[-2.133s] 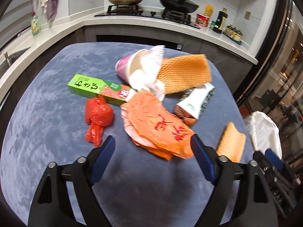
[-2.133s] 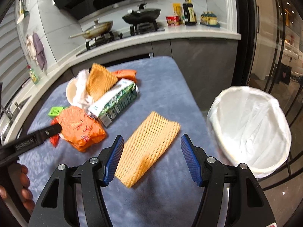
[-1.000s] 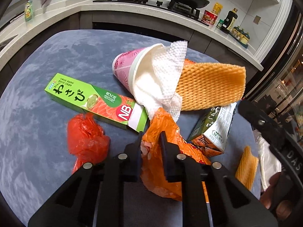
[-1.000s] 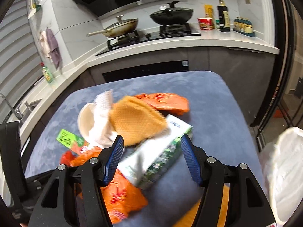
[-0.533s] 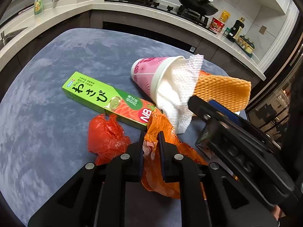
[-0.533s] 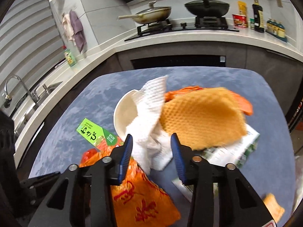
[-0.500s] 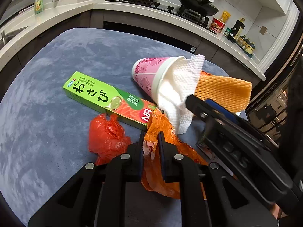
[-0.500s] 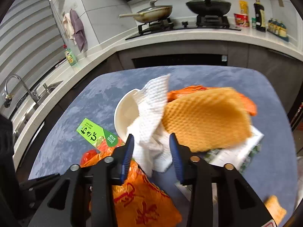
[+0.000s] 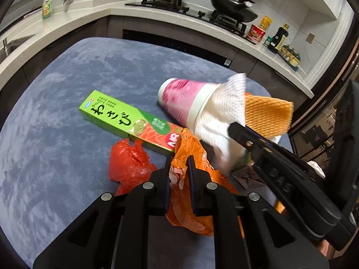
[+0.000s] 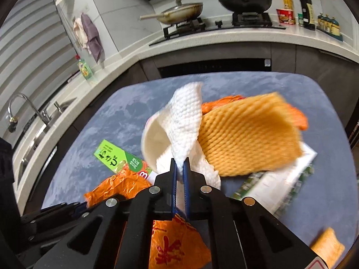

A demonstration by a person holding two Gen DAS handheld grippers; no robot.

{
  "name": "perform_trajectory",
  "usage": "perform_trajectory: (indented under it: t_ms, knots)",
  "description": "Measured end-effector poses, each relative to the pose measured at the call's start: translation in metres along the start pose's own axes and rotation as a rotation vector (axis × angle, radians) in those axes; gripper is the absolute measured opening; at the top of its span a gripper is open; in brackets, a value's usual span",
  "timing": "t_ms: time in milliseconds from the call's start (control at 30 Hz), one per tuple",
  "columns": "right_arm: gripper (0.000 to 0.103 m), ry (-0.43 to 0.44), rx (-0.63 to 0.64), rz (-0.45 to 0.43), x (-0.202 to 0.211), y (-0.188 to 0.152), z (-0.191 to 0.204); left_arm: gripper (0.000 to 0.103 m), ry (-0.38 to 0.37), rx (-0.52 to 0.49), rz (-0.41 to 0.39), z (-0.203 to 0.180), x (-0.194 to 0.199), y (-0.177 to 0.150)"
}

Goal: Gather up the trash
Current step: 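Grasp the white tissue with the right gripper while left holds orange bag, then carry both items over the bin with left and right grippers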

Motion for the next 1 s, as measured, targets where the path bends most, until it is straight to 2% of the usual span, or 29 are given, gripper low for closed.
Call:
perform_trajectory:
  t_ms: [333, 567, 767, 1000]
  knots:
    - [0.005, -0.031, -0.043, -0.139, 0.095, 0.011, -0.024, 0.013, -0.055, -0.087, -0.077, -0.057, 0.048, 0.001]
    - [0.005, -0.085, -0.082, -0.251, 0.169, 0.013, -0.054, 0.013, -0.104, -0.170, -0.123, -0.107, 0.079, -0.007]
    - [0.005, -0.171, -0.130, -0.324, 0.228, 0.004, -0.101, 0.013, -0.152, -0.251, -0.139, -0.159, 0.094, -0.024]
    - [0.005, -0.277, -0.214, -0.351, 0.273, -0.027, -0.164, 0.013, -0.205, -0.341, -0.129, -0.222, 0.096, -0.051]
Point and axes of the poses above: each gripper's, at about its wrist camera, not at the fingertips, and x roughly against the way its jaws point, z to its left, y to its top, the point moved 10 cm from there along -x, roughly the way its jaws point, and after that the axes turned 4 degrees about x, right-handed, at the moved point
